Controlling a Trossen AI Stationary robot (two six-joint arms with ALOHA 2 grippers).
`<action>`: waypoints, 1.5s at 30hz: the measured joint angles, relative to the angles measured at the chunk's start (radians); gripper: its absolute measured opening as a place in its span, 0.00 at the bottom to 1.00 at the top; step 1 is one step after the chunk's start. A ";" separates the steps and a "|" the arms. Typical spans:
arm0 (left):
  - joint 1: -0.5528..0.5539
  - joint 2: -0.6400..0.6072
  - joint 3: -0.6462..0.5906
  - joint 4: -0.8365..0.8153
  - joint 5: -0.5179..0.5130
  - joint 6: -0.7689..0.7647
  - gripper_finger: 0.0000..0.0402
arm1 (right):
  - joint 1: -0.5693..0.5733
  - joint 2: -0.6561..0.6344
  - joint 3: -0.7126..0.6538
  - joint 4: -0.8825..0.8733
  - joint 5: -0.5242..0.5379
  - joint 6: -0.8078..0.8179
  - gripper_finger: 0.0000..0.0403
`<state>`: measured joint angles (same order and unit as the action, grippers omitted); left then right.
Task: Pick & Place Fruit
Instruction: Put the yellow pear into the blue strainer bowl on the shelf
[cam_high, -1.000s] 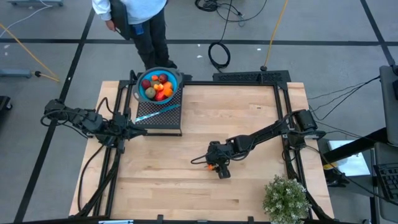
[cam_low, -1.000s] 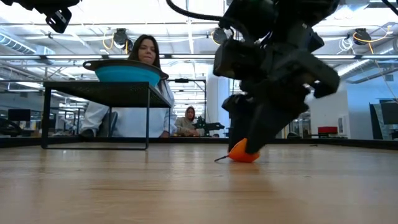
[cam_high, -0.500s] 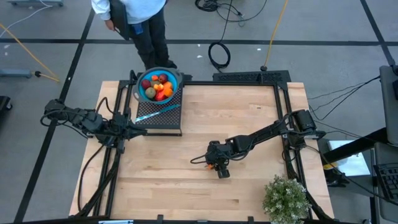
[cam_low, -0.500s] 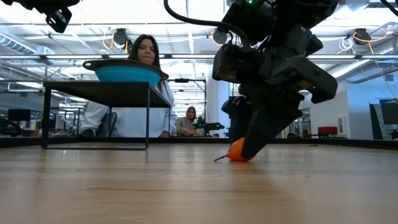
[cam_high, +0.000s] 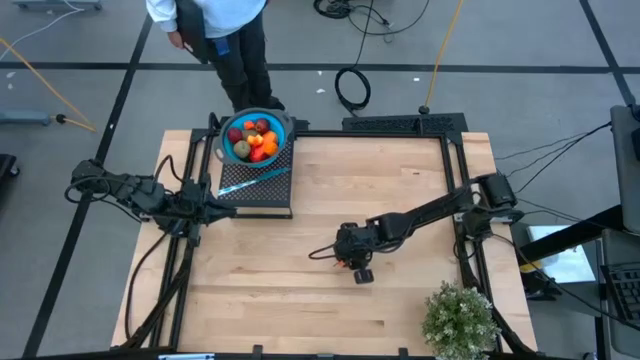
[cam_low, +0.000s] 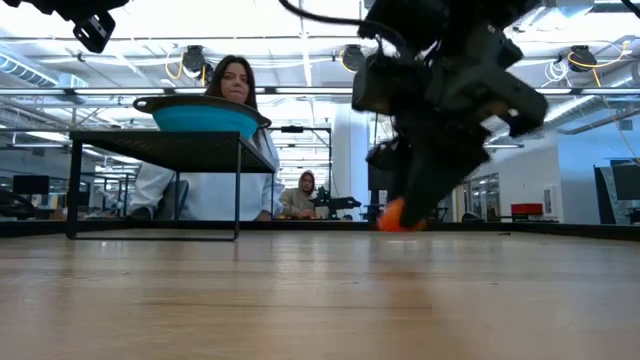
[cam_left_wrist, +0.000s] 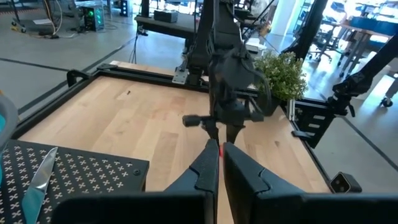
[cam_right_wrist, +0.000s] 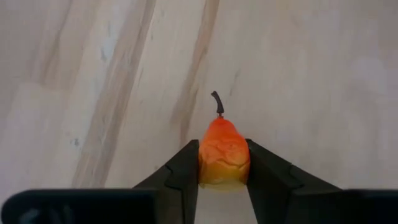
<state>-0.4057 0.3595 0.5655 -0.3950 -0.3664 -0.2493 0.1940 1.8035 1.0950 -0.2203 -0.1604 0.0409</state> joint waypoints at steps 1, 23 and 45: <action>0.000 0.000 0.000 0.000 0.000 -0.005 0.05 | -0.005 -0.013 0.000 0.002 0.001 -0.002 0.25; 0.000 0.080 0.000 0.072 0.000 -0.075 0.05 | -0.117 -0.296 0.002 0.361 -0.068 0.001 0.24; 0.000 0.336 0.001 0.372 0.002 -0.109 0.05 | -0.247 -0.294 0.002 0.704 -0.424 0.382 0.24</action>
<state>-0.4061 0.6958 0.5663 -0.0229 -0.3641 -0.3588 -0.0530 1.5097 1.0966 0.4836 -0.5849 0.4227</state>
